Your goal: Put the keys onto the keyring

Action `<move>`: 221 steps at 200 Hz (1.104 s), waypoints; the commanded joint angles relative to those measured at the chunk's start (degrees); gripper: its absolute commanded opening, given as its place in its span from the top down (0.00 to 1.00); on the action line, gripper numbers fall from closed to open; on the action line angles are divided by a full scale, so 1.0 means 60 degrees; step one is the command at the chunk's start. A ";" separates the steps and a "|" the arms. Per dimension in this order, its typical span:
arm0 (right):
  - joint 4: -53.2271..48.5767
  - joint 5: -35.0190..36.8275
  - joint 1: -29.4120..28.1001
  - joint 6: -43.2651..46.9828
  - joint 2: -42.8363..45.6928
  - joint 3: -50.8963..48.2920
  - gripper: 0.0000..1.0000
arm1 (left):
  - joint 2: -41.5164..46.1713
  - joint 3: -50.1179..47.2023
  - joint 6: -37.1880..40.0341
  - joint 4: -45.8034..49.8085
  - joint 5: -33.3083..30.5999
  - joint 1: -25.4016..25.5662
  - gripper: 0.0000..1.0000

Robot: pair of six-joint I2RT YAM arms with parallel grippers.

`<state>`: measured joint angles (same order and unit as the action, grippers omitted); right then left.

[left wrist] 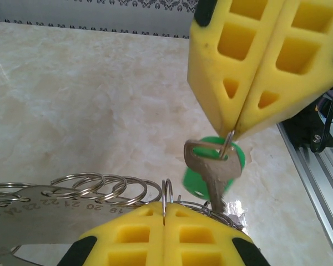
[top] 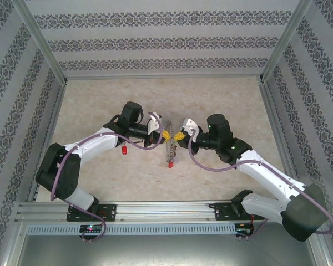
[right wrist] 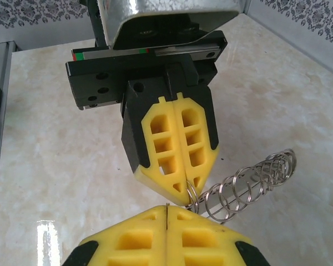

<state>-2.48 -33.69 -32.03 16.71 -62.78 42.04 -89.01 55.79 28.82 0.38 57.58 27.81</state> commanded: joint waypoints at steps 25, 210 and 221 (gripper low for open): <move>0.0525 -0.0039 -0.0211 -0.0071 -0.0361 0.0396 1.00 | -0.0064 0.0231 -0.0218 -0.0681 0.0150 0.0156 1.00; 0.0555 0.1530 -0.0592 0.0161 -0.0910 0.0504 1.00 | 0.0034 0.0282 -0.0149 -0.0694 0.0145 0.0234 1.00; 0.0768 0.1712 -0.0599 0.0126 -0.0889 0.0453 1.00 | 0.0067 0.0282 -0.0102 -0.0644 0.0170 0.0235 1.00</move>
<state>0.67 -27.09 -34.79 16.75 -67.68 43.38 -89.14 55.79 28.03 -0.84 56.27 28.51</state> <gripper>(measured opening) 0.059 0.057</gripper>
